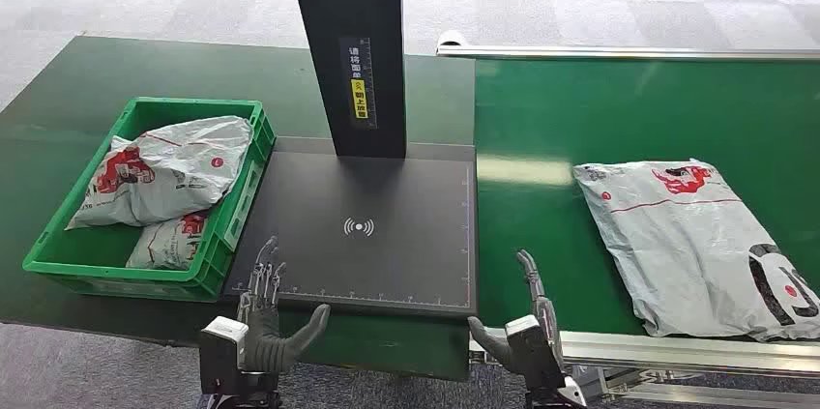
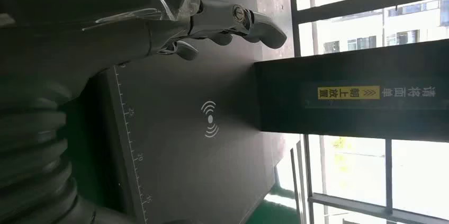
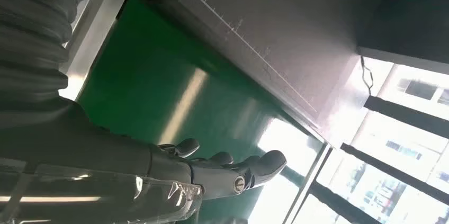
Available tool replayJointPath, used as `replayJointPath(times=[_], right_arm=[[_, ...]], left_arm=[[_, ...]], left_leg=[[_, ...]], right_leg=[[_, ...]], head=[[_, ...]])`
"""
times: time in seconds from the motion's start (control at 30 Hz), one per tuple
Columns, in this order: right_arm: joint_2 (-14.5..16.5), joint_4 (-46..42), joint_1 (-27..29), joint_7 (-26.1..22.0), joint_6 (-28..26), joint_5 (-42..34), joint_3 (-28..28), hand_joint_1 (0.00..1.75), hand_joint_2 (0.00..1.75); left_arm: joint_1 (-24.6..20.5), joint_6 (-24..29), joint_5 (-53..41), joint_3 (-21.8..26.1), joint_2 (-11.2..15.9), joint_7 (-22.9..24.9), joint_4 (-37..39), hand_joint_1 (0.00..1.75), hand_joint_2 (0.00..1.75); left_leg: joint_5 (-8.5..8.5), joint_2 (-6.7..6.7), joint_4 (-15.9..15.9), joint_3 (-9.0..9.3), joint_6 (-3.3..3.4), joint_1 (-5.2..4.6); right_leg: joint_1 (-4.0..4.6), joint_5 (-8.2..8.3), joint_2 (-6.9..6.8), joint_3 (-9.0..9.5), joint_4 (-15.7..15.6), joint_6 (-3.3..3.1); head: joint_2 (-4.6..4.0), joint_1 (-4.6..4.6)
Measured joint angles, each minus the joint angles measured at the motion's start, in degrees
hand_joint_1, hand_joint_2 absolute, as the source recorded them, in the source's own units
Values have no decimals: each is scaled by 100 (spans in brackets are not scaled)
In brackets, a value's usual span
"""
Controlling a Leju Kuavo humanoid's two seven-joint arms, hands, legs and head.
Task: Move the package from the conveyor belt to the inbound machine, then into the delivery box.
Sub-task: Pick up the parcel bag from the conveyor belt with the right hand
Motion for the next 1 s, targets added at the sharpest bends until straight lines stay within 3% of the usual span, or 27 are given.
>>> replayJointPath(times=[0.2,0.4,0.57,0.83,1.0], right_arm=[[-117,-205,-114,391,-613,1291,-53,0,175],[-397,-340,-424,1002,-978,2426,-630,0,175],[-540,-311,-562,1089,-1034,2694,-1063,0,175],[-567,-301,-601,1107,-1046,2765,-1245,0,175],[-702,8,-786,1807,-1077,3474,-1500,0,175]], left_arm=[[73,-83,-53,0,7,46,-85,0,175],[63,-297,-158,5,5,79,-93,0,175],[54,-353,-197,16,3,105,-95,0,175],[52,-370,-209,21,1,119,-95,0,175],[50,-441,-276,40,1,143,-119,0,175]], left_leg=[[0,0,1,1,0,0],[1,0,2,2,1,-2],[0,-1,2,2,1,-1],[0,-1,1,1,0,0],[0,-1,2,2,1,-3]], right_leg=[[0,0,0,0,0,0],[-4,2,0,3,-1,2],[-3,2,0,2,-1,2],[-1,1,0,0,-1,2],[-5,2,0,3,-1,3]], head=[[0,-1],[0,1],[0,-2],[0,0],[0,-1]])
